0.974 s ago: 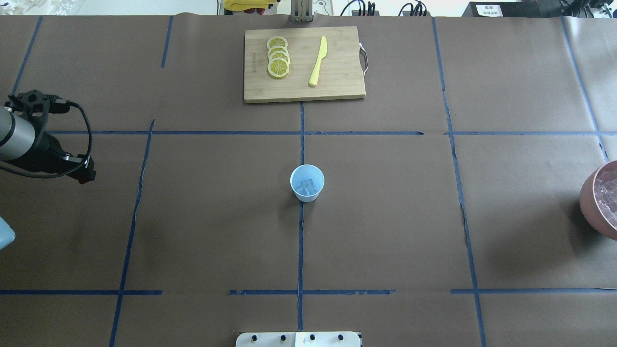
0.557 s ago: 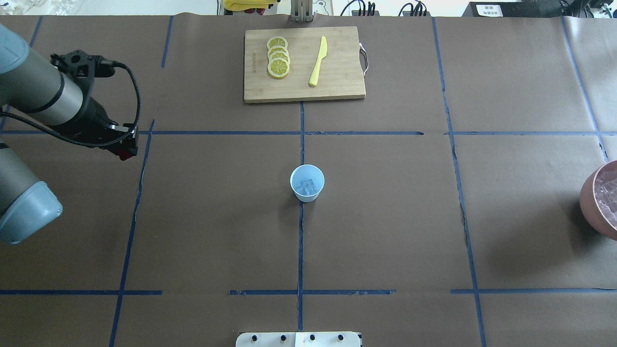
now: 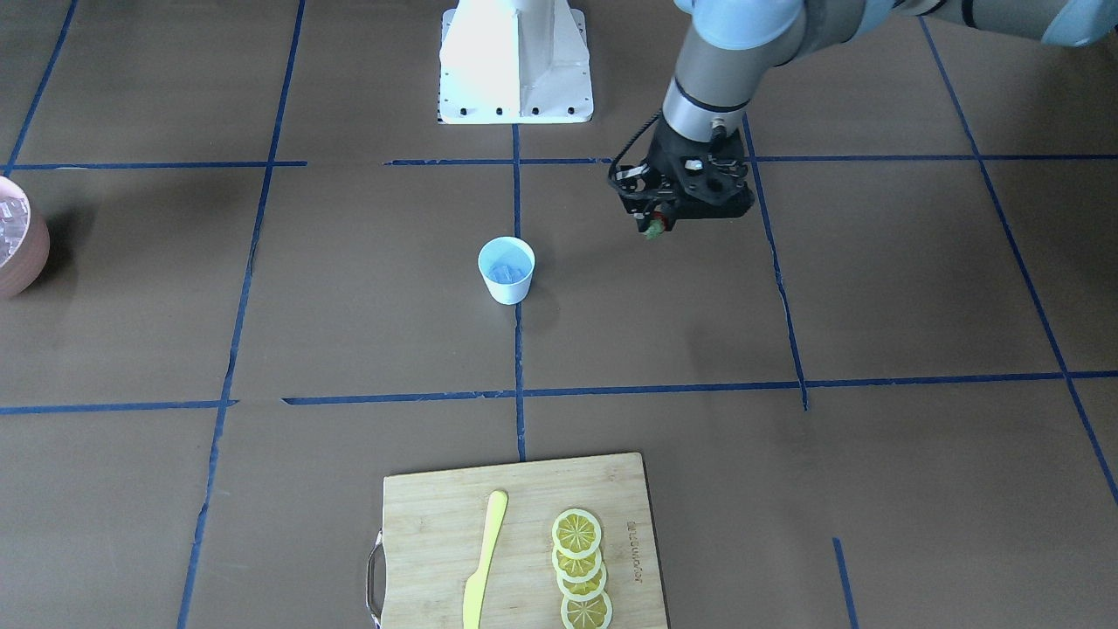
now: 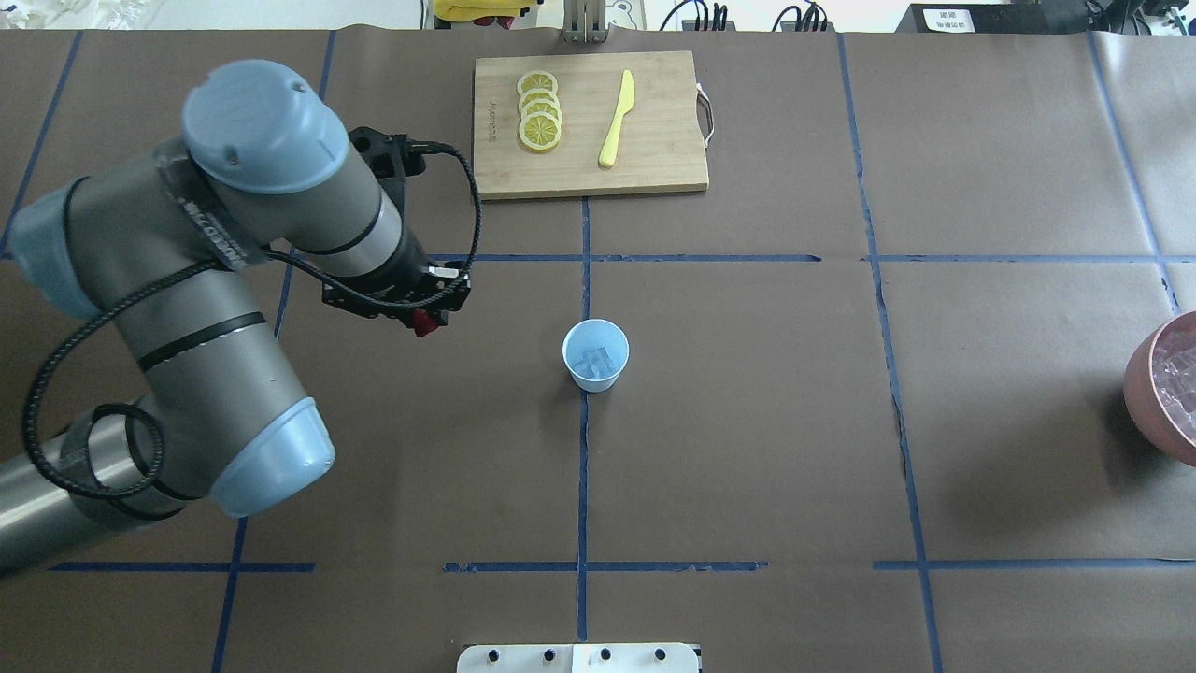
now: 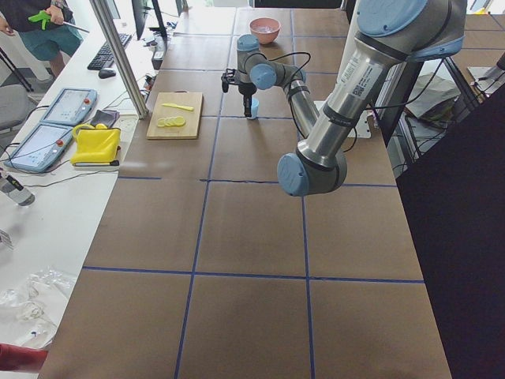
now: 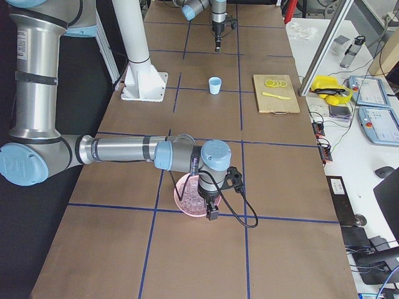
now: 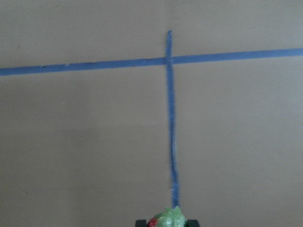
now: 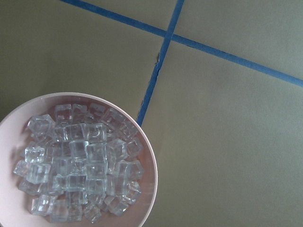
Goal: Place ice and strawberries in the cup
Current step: 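Carry the strawberry over the light-blue cup with the left gripper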
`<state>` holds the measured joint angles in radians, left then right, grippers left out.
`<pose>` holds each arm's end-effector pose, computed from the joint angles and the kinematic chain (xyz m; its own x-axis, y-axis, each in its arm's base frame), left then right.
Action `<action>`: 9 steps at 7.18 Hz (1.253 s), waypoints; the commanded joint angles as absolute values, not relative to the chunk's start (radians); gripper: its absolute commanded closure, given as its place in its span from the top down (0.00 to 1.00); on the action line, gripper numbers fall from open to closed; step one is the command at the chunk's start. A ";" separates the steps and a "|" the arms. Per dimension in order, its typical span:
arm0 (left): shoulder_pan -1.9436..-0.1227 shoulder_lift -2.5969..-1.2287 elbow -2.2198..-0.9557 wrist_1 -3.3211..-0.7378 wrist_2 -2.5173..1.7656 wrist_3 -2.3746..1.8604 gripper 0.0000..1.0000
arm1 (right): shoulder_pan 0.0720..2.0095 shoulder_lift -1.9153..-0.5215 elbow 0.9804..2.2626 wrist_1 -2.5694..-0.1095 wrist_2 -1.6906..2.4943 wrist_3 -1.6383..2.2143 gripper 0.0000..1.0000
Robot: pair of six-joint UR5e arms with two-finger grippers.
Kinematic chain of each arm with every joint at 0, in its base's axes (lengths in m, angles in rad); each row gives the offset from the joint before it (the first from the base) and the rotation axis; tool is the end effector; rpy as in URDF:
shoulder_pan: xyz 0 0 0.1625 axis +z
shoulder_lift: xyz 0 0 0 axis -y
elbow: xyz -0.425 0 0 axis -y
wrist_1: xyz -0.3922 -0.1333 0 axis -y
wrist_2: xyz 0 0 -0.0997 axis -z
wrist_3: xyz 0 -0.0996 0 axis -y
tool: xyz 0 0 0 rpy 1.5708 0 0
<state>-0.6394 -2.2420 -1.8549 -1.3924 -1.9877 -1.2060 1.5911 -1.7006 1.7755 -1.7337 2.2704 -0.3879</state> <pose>0.4466 -0.4480 0.1701 0.6479 -0.0753 -0.7580 0.0927 0.9955 -0.0196 0.0779 -0.4272 0.6392 0.7147 -0.3099 0.6270 0.2702 0.9492 0.1613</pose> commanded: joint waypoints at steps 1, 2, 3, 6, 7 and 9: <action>-0.568 -2.424 -1.685 -1.393 -1.924 -1.313 0.00 | 1.591 -1.701 1.775 -1.733 2.270 -0.390 1.00; -0.545 -2.495 -1.614 -1.399 -1.896 -1.357 0.00 | 1.591 -1.701 1.775 -1.733 2.270 -0.390 1.00; -0.502 -2.512 -1.582 -1.407 -1.869 -1.379 0.00 | 1.591 -1.701 1.773 -1.733 2.270 -0.390 1.00; -0.489 -2.513 -1.582 -1.410 -1.862 -1.387 0.08 | 1.592 -1.701 1.775 -1.733 2.270 -0.388 1.00; -0.492 -2.514 -1.585 -1.410 -1.864 -1.387 0.36 | 1.592 -1.701 1.773 -1.733 2.270 -0.390 1.00; -0.492 -2.514 -1.585 -1.410 -1.865 -1.381 0.67 | 1.592 -1.701 1.773 -1.733 2.270 -0.390 1.00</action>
